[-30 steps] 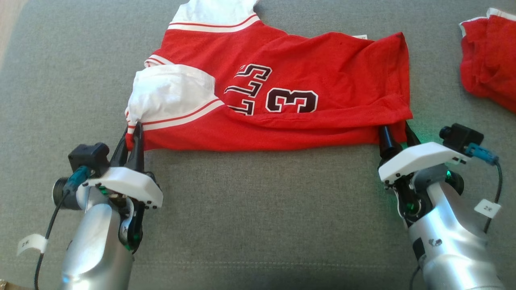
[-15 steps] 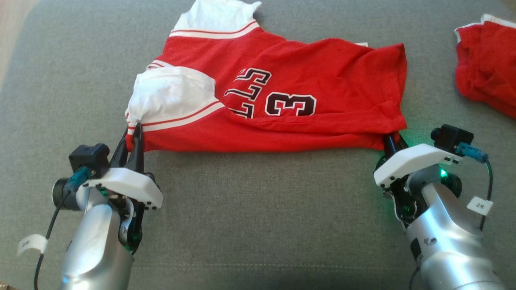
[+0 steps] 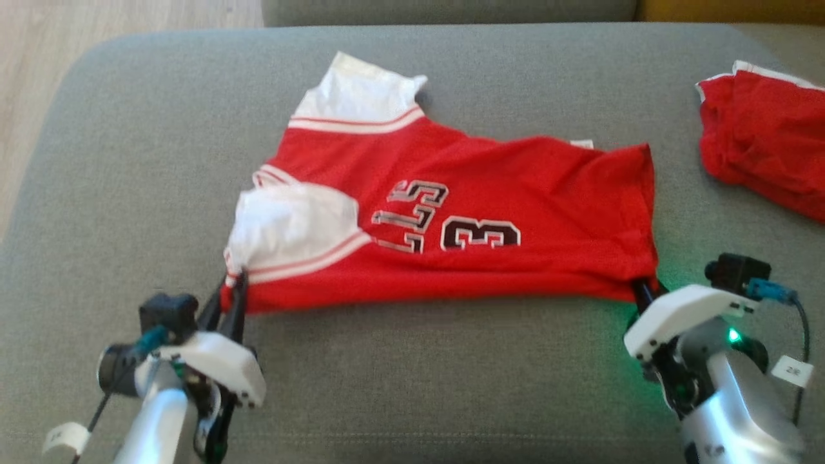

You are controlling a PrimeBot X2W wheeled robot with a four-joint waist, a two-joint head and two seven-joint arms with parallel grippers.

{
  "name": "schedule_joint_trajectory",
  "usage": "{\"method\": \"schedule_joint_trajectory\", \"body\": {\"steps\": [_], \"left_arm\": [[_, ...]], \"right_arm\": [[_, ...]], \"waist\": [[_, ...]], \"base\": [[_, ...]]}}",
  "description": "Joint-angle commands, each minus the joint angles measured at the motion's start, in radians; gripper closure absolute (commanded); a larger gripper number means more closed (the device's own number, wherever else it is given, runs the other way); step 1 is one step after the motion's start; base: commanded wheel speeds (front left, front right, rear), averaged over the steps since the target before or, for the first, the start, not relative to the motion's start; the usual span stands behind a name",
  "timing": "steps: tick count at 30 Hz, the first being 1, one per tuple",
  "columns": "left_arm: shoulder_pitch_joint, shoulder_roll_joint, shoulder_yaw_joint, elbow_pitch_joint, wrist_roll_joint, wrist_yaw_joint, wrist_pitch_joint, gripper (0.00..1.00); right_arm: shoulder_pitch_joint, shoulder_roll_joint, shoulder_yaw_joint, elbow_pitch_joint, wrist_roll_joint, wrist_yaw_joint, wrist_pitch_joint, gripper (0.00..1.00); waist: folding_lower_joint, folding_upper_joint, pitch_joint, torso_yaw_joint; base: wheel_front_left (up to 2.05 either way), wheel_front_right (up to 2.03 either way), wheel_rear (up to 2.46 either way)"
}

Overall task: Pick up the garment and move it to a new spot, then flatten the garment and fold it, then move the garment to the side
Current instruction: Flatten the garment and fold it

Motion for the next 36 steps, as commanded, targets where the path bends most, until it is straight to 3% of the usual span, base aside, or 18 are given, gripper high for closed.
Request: {"method": "schedule_joint_trajectory", "body": {"steps": [1,8,15,16,17,25,31,36], "left_arm": [[-0.009,0.033,0.030,-0.036,0.007,-0.002,0.001,1.00],[0.129,0.056,-0.022,-0.128,0.006,-0.029,0.066,1.00],[0.196,0.051,-0.046,-0.227,-0.007,-0.026,0.100,0.98],[0.199,0.048,-0.047,-0.237,-0.009,-0.025,0.102,0.52],[0.202,0.045,-0.049,-0.245,-0.012,-0.023,0.104,0.00],[0.203,0.032,-0.009,-0.312,-0.049,0.011,0.070,0.00],[0.168,0.007,0.067,-0.385,-0.101,0.046,-0.003,0.00],[0.118,-0.008,0.110,-0.448,-0.116,0.050,-0.031,0.00]], "right_arm": [[0.005,-0.012,0.012,-0.043,-0.009,0.007,0.015,1.00],[0.187,-0.022,-0.034,-0.306,-0.052,0.007,0.225,1.00],[0.331,0.004,-0.120,-0.528,-0.078,0.007,0.358,1.00],[0.341,0.008,-0.129,-0.551,-0.084,0.007,0.362,0.60],[0.350,0.011,-0.135,-0.569,-0.088,0.007,0.367,0.00],[0.369,0.022,-0.172,-0.681,-0.092,0.007,0.364,0.00],[0.341,0.023,-0.177,-0.737,-0.014,0.007,0.248,0.00],[0.310,0.023,-0.122,-0.776,-0.026,0.007,0.144,0.00]], "waist": [[0.0000,0.0000,-0.007,0.001],[0.0000,0.0000,-0.027,0.011],[0.0000,0.0000,-0.043,0.028],[0.0000,0.0000,-0.045,0.029],[0.0000,0.0000,-0.047,0.030],[0.0000,0.0000,-0.057,0.022],[0.0000,0.0000,-0.061,0.009],[0.0000,0.0000,-0.044,-0.014]], "base": [[0.00,0.00,0.00],[0.00,0.00,0.00],[0.00,0.00,0.00],[0.00,0.00,0.00],[0.00,0.00,0.00],[0.00,0.00,0.00],[0.00,0.00,0.00],[0.00,0.00,0.00]]}}
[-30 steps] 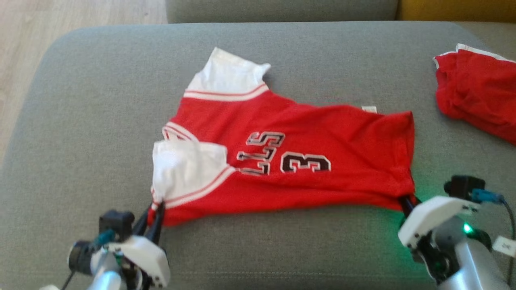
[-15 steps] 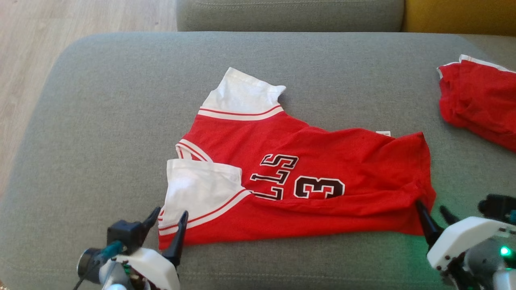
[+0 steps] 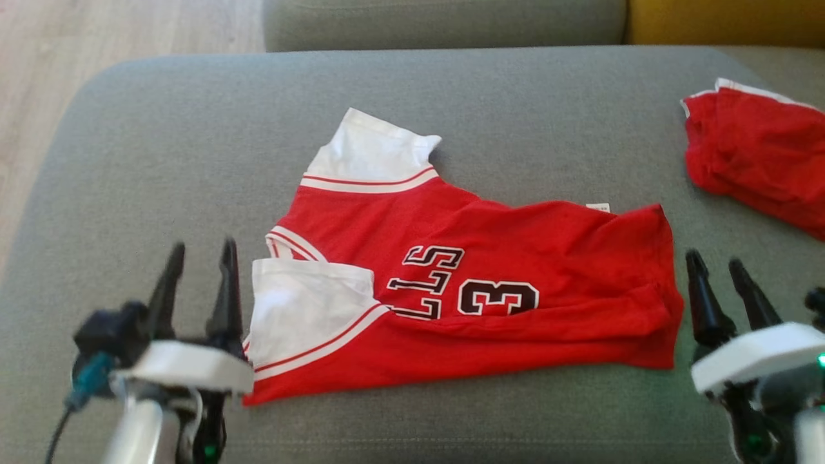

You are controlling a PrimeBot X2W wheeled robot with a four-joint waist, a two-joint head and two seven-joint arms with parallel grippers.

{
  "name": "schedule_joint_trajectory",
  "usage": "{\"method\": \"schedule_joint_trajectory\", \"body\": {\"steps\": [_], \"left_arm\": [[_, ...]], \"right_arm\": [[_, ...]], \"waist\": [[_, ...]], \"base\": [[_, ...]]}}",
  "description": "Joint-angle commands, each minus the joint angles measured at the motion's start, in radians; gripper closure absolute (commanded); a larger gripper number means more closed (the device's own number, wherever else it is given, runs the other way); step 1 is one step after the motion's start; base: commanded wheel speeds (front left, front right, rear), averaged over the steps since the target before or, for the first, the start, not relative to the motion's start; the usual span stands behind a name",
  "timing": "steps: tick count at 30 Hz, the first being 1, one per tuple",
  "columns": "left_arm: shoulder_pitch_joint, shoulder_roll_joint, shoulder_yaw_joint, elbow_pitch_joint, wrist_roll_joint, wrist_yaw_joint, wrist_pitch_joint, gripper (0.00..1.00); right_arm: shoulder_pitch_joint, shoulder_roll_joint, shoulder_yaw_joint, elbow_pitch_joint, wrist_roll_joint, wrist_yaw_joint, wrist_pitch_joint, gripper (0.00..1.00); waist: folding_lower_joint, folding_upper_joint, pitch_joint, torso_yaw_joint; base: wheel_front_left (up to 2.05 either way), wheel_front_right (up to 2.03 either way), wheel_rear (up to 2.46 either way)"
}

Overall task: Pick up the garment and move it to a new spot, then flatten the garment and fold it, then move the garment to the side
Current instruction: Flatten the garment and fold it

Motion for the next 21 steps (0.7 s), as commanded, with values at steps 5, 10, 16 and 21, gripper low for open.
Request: {"method": "schedule_joint_trajectory", "body": {"steps": [5,10,16,21], "left_arm": [[-0.129,0.006,0.049,-0.046,0.006,-0.009,-0.018,0.00],[-0.208,0.034,0.038,-0.009,0.021,-0.029,-0.004,0.00],[-0.376,0.111,0.009,0.083,0.046,-0.068,0.114,0.00],[-0.592,0.210,-0.053,0.202,0.043,-0.115,0.286,0.00]], "right_arm": [[-0.094,-0.007,0.105,-0.059,-0.065,0.007,-0.098,0.00],[-0.135,-0.007,0.169,-0.056,-0.111,0.007,-0.134,0.00],[-0.216,-0.007,0.250,-0.034,-0.160,0.007,-0.166,0.00],[-0.317,-0.007,0.308,0.010,-0.193,0.007,-0.175,0.00]], "waist": [[0.0000,-0.0001,0.039,-0.050],[0.0000,-0.0001,0.082,-0.094],[0.0000,-0.0001,0.166,-0.161],[0.0000,-0.0001,0.251,-0.226]], "base": [[0.00,0.00,0.00],[0.00,0.00,0.00],[0.00,0.00,0.00],[0.00,0.00,0.00]]}}
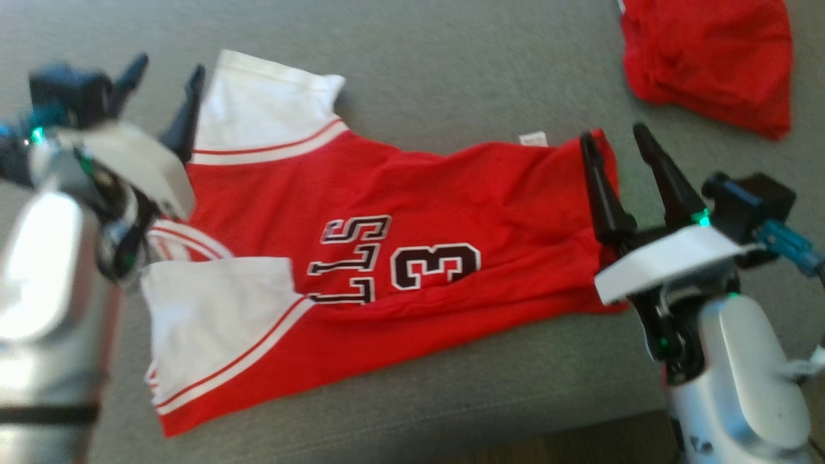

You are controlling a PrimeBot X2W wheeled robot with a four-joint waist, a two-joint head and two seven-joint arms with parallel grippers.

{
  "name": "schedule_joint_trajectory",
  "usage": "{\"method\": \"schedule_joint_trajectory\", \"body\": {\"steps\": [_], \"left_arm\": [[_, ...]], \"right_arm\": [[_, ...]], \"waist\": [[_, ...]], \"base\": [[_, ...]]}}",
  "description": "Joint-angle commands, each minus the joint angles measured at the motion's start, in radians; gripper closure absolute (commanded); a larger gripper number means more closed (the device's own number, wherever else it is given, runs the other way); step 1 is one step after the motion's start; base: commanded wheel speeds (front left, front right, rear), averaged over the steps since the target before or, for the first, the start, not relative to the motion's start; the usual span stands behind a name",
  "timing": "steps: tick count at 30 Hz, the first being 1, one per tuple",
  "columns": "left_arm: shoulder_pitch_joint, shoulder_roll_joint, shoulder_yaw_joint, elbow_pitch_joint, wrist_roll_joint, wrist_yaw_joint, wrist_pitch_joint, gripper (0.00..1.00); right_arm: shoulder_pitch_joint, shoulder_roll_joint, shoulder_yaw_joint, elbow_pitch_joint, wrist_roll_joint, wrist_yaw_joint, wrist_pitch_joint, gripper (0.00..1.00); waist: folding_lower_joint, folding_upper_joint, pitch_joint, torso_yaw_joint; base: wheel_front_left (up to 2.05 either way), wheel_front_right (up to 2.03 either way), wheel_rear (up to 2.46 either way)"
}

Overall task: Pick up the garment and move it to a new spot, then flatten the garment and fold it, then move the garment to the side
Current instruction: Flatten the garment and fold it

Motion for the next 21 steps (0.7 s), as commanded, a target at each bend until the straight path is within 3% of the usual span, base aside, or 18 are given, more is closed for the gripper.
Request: {"method": "schedule_joint_trajectory", "body": {"steps": [1,11,15,21], "left_arm": [[-0.098,0.066,0.011,0.001,-0.014,-0.007,0.049,0.00],[-0.369,0.270,-0.232,0.215,-0.150,-0.015,0.313,0.00],[-0.418,0.315,-0.294,0.280,-0.163,-0.015,0.322,0.00],[-0.465,0.328,-0.358,0.360,-0.174,-0.015,0.296,0.00]], "right_arm": [[-0.056,-0.005,0.035,-0.021,-0.009,0.007,-0.015,0.00],[-0.175,-0.005,0.144,0.051,0.033,0.007,-0.073,0.00],[-0.188,-0.005,0.162,0.069,0.049,0.007,-0.093,0.00],[-0.195,-0.005,0.162,0.085,0.057,0.007,-0.107,0.00]], "waist": [[-0.0001,0.0000,0.063,-0.059],[-0.0001,0.0000,0.142,-0.166],[-0.0001,0.0000,0.153,-0.189],[-0.0001,0.0000,0.166,-0.208]], "base": [[0.00,0.00,0.00],[0.00,0.00,0.00],[0.00,0.00,0.00],[0.00,0.00,0.00]]}}
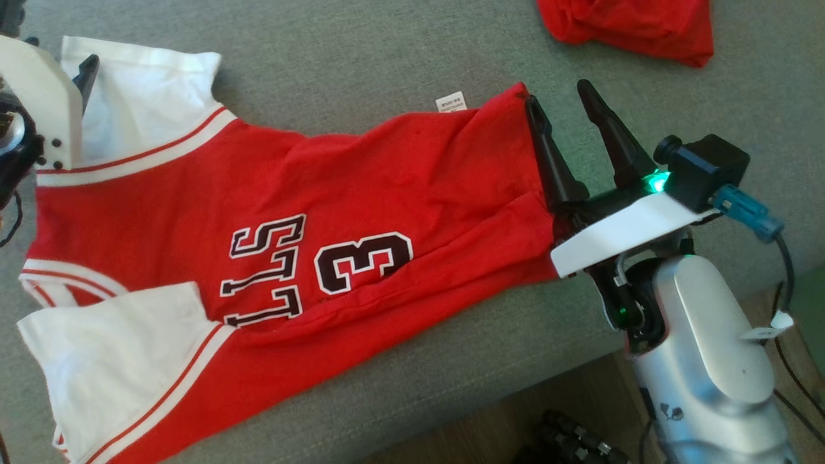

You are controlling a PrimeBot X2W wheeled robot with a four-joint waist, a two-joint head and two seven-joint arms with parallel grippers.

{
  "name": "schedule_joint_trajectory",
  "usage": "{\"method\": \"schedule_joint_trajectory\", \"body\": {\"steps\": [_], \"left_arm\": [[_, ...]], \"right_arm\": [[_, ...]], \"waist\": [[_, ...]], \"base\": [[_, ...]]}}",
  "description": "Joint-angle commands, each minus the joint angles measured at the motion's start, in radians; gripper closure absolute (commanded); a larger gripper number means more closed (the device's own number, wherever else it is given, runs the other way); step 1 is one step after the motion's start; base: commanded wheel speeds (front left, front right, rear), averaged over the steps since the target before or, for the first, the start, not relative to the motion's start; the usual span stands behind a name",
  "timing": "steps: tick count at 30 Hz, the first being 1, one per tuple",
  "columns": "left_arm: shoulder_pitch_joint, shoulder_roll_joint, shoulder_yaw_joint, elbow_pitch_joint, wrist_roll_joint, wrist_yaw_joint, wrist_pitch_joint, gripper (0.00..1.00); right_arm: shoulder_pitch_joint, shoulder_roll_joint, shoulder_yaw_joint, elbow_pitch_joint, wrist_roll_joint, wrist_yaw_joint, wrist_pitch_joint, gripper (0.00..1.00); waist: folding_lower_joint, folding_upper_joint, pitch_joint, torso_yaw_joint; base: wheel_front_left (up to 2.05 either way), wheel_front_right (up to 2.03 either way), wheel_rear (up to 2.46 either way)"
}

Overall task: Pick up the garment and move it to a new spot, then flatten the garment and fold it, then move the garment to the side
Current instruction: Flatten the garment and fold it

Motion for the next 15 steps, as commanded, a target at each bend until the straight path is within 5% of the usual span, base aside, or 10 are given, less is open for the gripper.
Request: {"method": "schedule_joint_trajectory", "body": {"steps": [1,13,14,15], "left_arm": [[-0.060,0.056,0.017,-0.006,-0.005,0.001,-0.014,0.00],[-0.109,0.047,-0.077,0.095,-0.056,0.001,-0.014,0.00],[-0.107,0.041,-0.087,0.093,-0.077,0.001,-0.004,0.64],[-0.108,0.037,-0.094,0.089,-0.099,0.001,0.001,1.00]], "right_arm": [[-0.026,-0.002,0.016,-0.028,0.008,0.007,-0.013,0.00],[-0.026,-0.002,0.014,-0.019,0.012,0.007,-0.020,0.00],[-0.025,-0.002,0.012,-0.018,0.011,0.007,-0.020,0.00],[-0.025,-0.002,0.009,-0.016,0.009,0.007,-0.018,0.00]], "waist": [[-0.0002,0.0000,0.005,-0.006],[-0.0002,0.0000,0.020,-0.019],[-0.0002,0.0000,0.020,-0.017],[-0.0002,0.0000,0.020,-0.014]], "base": [[0.00,0.00,0.00],[0.00,0.00,0.00],[0.00,0.00,0.00],[0.00,0.00,0.00]]}}
